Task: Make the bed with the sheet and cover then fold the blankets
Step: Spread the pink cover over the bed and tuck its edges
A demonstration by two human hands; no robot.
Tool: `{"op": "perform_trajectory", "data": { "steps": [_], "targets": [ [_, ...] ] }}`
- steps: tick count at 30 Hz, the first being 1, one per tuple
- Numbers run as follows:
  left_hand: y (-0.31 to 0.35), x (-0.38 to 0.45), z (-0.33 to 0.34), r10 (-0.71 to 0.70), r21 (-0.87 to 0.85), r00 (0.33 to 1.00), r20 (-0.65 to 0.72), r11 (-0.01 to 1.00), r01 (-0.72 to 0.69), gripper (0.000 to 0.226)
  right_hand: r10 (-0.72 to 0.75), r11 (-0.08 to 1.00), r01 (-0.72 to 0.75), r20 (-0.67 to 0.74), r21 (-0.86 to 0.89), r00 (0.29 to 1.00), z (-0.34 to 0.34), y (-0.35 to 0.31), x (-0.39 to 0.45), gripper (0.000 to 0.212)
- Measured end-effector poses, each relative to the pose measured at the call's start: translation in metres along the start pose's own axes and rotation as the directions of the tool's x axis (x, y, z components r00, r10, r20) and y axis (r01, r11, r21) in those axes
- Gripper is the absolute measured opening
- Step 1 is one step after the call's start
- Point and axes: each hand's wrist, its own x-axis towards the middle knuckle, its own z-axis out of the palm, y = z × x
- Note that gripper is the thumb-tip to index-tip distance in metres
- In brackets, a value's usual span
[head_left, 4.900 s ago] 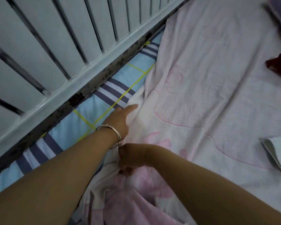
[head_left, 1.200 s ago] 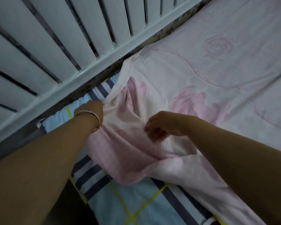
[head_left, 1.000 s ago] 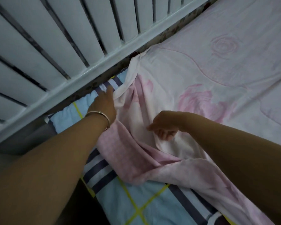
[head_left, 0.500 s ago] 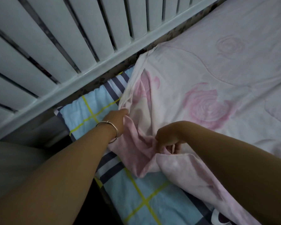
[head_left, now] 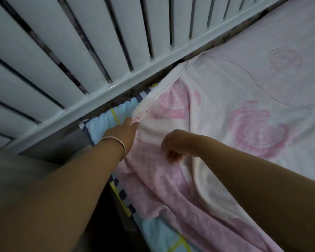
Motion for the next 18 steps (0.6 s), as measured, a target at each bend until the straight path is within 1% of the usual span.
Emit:
{"op": "perform_trajectory", "data": {
  "steps": [1, 3, 5, 7, 9, 10, 11, 12, 13, 14, 16, 17, 18],
  "targets": [
    [0.0, -0.001, 0.001, 0.049, 0.021, 0.999, -0.011, 0.999, -0.049, 0.059, -0.045, 0.996, 0.051, -0.08, 0.076, 0.996, -0.005, -0.007, 0.005, 0.022],
    [-0.003, -0.003, 0.001, 0.12, 0.14, 0.992, -0.037, 0.984, -0.114, 0.057, -0.056, 0.948, 0.121, -0.22, 0.293, 0.974, -0.01, -0.021, 0.015, 0.014],
    [-0.003, -0.004, 0.0, 0.16, 0.227, 0.985, -0.059, 0.963, -0.143, 0.05, -0.052, 0.885, 0.172, -0.274, 0.433, 0.96, -0.011, -0.033, 0.022, 0.017],
    [-0.005, -0.005, 0.002, 0.224, 0.276, 0.971, -0.082, 0.941, -0.194, 0.043, -0.061, 0.827, 0.206, -0.28, 0.523, 0.958, -0.007, -0.049, 0.033, 0.03],
    [-0.014, -0.005, 0.004, 0.272, 0.149, 0.956, -0.106, 0.955, -0.255, 0.03, -0.042, 0.784, 0.192, -0.259, 0.59, 0.965, -0.002, -0.064, 0.047, 0.041],
    [-0.017, -0.006, 0.004, 0.291, 0.074, 0.951, -0.107, 0.956, -0.284, 0.027, -0.022, 0.77, 0.175, -0.248, 0.613, 0.969, 0.0, -0.069, 0.052, 0.038],
    [-0.023, -0.005, 0.003, 0.316, 0.031, 0.94, -0.126, 0.949, -0.315, 0.027, -0.004, 0.764, 0.165, -0.25, 0.624, 0.968, 0.002, -0.076, 0.06, 0.032],
    [-0.028, -0.004, 0.001, 0.348, 0.057, 0.927, -0.14, 0.938, -0.343, 0.031, 0.02, 0.767, 0.163, -0.278, 0.621, 0.96, 0.004, -0.082, 0.066, 0.024],
    [-0.037, -0.001, 0.003, 0.333, 0.056, 0.932, -0.143, 0.943, -0.329, 0.04, 0.042, 0.786, 0.172, -0.328, 0.594, 0.944, 0.005, -0.088, 0.076, 0.019],
    [-0.046, 0.004, 0.005, 0.323, 0.038, 0.935, -0.147, 0.946, -0.321, 0.053, 0.05, 0.814, 0.191, -0.394, 0.549, 0.918, 0.005, -0.091, 0.085, 0.019],
    [-0.063, 0.011, 0.004, 0.225, -0.086, 0.967, -0.119, 0.968, -0.235, 0.068, 0.023, 0.856, 0.228, -0.476, 0.463, 0.879, 0.003, -0.098, 0.096, 0.027],
    [-0.07, 0.013, 0.002, 0.168, -0.122, 0.981, -0.1, 0.976, -0.179, 0.07, 0.002, 0.872, 0.238, -0.491, 0.427, 0.871, 0.002, -0.101, 0.099, 0.029],
    [-0.078, 0.015, 0.002, 0.111, -0.118, 0.99, -0.082, 0.986, -0.12, 0.072, -0.026, 0.889, 0.247, -0.496, 0.386, 0.868, 0.003, -0.106, 0.102, 0.028]
  ]
}}
